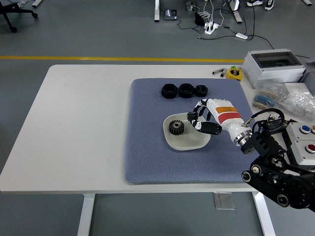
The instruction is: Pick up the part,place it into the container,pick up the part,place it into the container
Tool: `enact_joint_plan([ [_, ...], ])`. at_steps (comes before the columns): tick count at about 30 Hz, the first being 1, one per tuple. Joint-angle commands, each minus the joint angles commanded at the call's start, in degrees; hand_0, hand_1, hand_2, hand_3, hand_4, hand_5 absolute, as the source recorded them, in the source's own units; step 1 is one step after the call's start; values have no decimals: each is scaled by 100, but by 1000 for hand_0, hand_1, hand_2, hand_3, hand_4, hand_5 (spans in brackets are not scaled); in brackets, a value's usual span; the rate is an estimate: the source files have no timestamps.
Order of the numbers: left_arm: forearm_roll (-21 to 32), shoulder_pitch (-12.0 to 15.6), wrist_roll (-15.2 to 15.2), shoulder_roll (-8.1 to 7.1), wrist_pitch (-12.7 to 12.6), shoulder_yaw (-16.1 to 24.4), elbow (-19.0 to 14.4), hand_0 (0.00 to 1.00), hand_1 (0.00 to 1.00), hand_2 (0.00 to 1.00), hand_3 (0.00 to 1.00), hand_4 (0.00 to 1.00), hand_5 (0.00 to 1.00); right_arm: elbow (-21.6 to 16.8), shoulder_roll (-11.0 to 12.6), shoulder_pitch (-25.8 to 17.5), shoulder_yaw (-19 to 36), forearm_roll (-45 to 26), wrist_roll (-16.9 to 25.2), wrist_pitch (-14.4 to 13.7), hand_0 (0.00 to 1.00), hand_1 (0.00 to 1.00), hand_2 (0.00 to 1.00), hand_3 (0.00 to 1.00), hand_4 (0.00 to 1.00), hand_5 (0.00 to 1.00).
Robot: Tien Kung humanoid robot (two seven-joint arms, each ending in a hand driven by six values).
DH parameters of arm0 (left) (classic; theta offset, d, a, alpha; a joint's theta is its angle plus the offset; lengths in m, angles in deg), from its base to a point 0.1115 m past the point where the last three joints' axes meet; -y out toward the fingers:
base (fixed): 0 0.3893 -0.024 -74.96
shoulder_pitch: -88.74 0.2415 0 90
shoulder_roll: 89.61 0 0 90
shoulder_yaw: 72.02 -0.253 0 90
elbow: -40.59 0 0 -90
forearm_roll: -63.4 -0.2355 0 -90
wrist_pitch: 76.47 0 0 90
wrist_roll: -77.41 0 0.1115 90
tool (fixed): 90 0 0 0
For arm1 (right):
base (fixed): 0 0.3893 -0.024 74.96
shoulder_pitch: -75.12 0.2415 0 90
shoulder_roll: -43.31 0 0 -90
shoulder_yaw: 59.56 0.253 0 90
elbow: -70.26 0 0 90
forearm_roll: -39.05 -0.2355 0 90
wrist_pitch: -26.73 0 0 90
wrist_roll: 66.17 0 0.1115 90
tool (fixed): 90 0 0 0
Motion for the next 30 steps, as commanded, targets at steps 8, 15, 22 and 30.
enact_joint_plan([
  [8,8,-11,9,-9,-5,4,0,691,699,736,642,667,660,44,-71,31,-49,175,283,127,276,409,542,645,786,407],
  [15,26,-15,9,-10,-11,-10,-1,690,698,735,642,666,661,146,-35,35,28,28,332,12,285,414,588,710,788,408],
  [22,-6,-13,11,-4,-17,10,3,691,699,737,642,666,660,174,9,-1,151,-47,304,-62,288,412,600,712,784,418],
  [30,-15,6,13,6,-35,29,10,688,699,738,642,666,659,4,93,-117,284,-294,288,-374,283,405,588,668,738,437],
])
